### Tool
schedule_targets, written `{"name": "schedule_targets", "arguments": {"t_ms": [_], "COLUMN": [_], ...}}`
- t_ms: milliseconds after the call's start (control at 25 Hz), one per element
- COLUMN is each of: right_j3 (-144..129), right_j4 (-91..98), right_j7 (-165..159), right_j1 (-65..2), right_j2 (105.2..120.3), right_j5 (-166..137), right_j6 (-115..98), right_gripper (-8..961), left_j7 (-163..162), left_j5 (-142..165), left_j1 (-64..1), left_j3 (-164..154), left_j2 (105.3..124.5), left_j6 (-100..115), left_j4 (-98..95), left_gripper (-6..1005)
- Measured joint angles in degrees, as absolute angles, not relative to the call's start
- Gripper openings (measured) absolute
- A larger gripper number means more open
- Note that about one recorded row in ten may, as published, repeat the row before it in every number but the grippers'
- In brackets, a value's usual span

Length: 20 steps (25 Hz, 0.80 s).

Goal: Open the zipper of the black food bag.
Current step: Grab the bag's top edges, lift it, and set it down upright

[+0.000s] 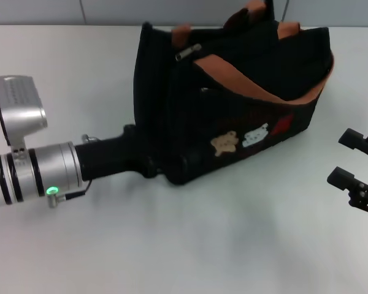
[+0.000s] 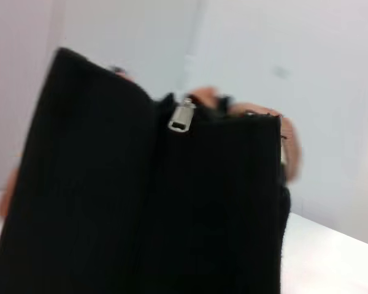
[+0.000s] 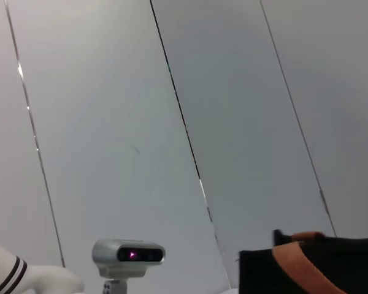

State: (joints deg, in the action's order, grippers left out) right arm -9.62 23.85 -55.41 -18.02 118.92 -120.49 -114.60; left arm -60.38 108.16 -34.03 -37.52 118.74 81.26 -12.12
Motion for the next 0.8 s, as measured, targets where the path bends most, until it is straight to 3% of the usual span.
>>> {"name": "schedule_targets", "arguments": {"t_ms": [440,640,800], "right_j3": [-9.47,-8.40,-8.15], "right_j4": [23.68,23.65,23.50], "right_j7": [-55.42,-55.43,-55.43], "right_j1": [-17.65,-17.46,-17.41], "right_j2": [118.92,118.92,118.96], "right_j5": [-120.49,-120.49,-120.49], "right_j6": [-113.81,-113.65,-113.33], "right_gripper": [814,815,815], "left_j7": [-59.84,-58.26,-57.53], "left_j5": [104.14,100.80,100.03], "left_j1": [-34.72,-33.32,-32.92], "left_j3": [-37.52,-37.53,-37.52], "left_j2": [119.17,119.16,119.11], "left_j6": [74.66,74.28,74.57], "left_j4": [-11.10,-10.33,-10.29], "left_gripper": [814,722,546]}}
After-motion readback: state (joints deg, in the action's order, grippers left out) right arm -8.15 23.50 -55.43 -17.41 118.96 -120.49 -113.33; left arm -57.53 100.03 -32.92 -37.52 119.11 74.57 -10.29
